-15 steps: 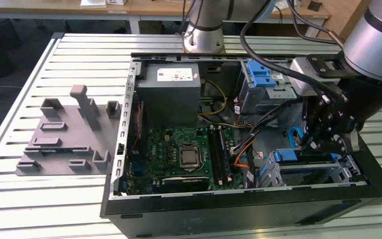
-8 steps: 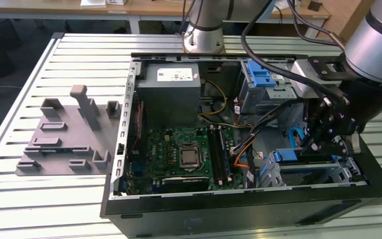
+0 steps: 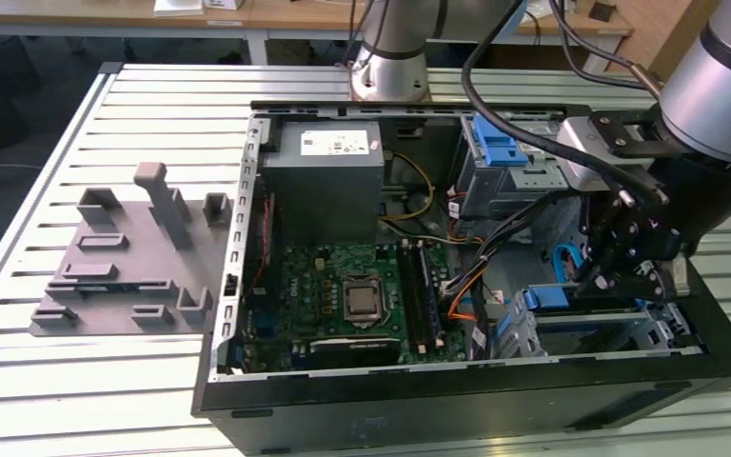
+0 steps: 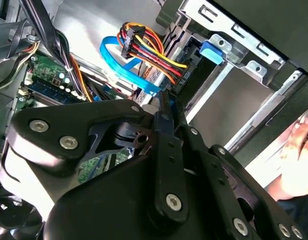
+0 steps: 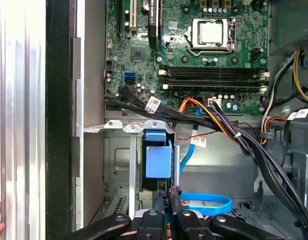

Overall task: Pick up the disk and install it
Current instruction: 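Insert the second disk wire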

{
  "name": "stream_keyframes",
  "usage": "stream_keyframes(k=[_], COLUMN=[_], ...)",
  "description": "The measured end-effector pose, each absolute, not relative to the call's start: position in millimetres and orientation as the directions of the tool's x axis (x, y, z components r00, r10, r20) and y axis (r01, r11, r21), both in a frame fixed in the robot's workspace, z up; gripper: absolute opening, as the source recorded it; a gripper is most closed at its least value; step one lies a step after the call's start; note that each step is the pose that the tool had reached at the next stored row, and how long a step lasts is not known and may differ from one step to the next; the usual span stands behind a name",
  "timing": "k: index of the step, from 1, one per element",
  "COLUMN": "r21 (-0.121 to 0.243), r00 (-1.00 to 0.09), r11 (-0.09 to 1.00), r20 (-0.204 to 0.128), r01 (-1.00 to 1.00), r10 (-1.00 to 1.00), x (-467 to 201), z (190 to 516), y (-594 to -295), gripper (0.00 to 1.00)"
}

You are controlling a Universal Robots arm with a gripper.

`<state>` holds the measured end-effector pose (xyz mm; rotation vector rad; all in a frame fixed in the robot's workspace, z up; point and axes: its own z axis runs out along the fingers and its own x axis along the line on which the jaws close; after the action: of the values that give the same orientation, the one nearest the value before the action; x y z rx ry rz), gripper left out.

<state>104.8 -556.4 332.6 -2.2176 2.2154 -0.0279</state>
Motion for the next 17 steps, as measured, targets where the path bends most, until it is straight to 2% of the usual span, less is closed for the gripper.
stream_keyframes(k=[17], r21=[-0.017], r00=[0.000], r11=[0.000], r20=[-0.001], r01=[-1.000], r10=[-1.000], x=[105.1], z=[333.0], y=[-558.3], gripper=[0.16])
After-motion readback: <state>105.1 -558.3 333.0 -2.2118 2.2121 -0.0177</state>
